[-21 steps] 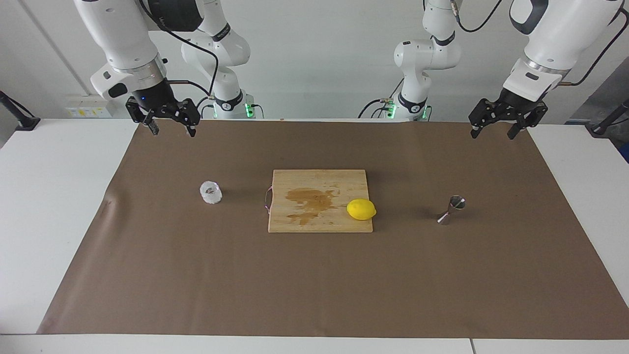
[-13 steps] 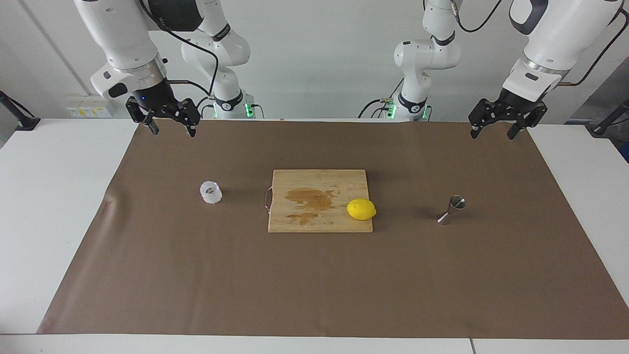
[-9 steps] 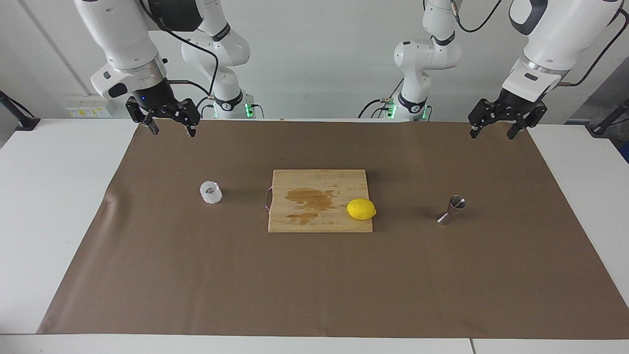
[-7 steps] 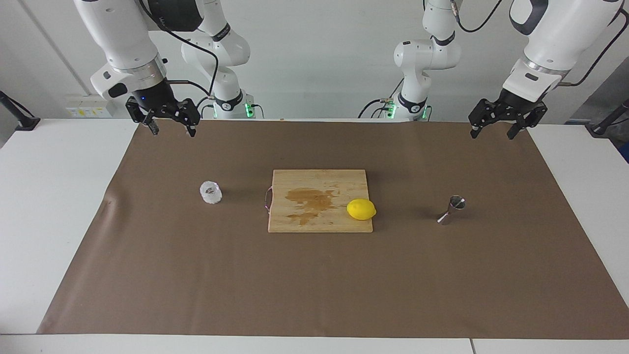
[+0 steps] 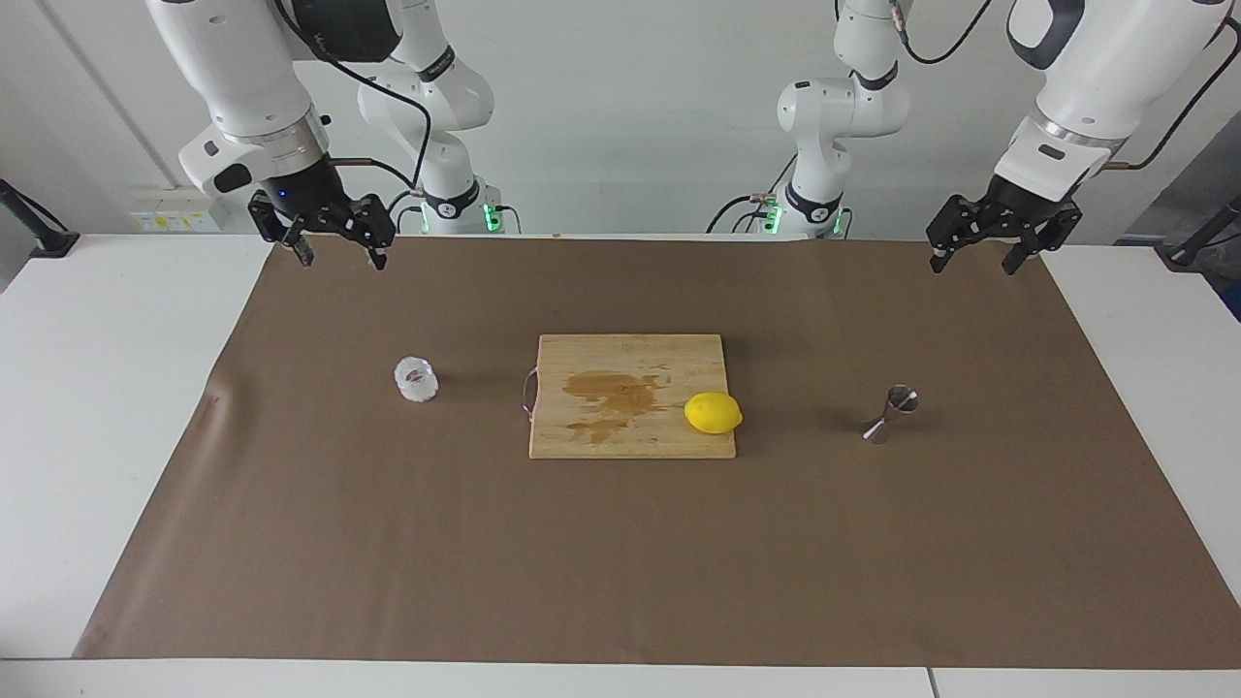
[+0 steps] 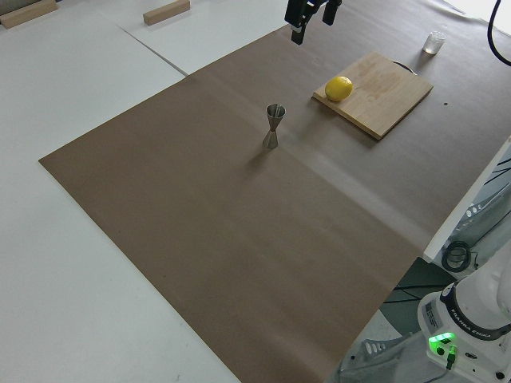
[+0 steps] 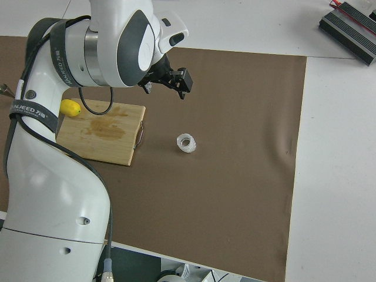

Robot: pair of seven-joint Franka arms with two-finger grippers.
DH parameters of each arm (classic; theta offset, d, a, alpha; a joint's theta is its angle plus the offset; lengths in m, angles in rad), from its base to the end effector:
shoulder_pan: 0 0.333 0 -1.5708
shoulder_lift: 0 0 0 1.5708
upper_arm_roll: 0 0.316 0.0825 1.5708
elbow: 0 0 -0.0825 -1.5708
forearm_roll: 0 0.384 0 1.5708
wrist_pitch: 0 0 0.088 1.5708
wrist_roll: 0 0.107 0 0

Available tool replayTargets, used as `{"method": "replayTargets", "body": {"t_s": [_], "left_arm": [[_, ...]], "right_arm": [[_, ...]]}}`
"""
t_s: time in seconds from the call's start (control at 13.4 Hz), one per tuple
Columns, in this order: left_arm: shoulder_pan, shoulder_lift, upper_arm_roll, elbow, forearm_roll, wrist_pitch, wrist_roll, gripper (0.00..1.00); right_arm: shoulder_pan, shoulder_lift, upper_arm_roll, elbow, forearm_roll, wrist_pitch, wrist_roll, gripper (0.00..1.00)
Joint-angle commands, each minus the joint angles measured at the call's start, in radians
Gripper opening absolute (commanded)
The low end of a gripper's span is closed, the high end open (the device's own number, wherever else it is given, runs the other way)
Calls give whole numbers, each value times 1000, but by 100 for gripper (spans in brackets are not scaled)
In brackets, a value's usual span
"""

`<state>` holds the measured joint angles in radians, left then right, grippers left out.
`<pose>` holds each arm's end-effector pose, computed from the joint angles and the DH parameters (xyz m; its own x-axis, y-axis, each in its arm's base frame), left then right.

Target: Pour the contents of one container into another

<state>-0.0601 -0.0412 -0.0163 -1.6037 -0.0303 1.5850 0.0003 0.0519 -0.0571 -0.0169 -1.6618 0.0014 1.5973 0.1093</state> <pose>0.5413 -0.0448 0.6329 0.9968 -0.0762 0.0225 -0.0768 -0.9966 0.0296 0.5378 0.0187 0.6150 0.9972 -0.0742 -0.0076 -0.0742 -0.9972 -0.0015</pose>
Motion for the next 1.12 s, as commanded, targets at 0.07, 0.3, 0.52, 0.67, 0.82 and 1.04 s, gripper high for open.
{"method": "replayTargets", "body": {"t_s": [0.07, 0.3, 0.52, 0.67, 0.82, 1.04], "left_arm": [[2, -31, 1, -54, -10, 1, 4, 100], [41, -23, 12, -56, -54, -2, 0, 100], [98, 24, 12, -56, -170, -6, -112, 100], [161, 78, 10, -53, -261, -16, -192, 100], [216, 150, 1, -41, -305, -26, -244, 100], [282, 214, -4, -13, -433, -117, -432, 100]], "right_arm": [[-20, -3, 15, -4, -4, -11, -17, 100], [-20, -3, 15, -3, -4, -10, -17, 100], [-20, -3, 15, -3, -4, -10, -17, 100], [-18, -3, 15, -3, -4, -10, -17, 100], [-18, -3, 15, -4, -4, -10, -17, 100], [-18, -3, 15, -4, -4, -10, -17, 100]]}}
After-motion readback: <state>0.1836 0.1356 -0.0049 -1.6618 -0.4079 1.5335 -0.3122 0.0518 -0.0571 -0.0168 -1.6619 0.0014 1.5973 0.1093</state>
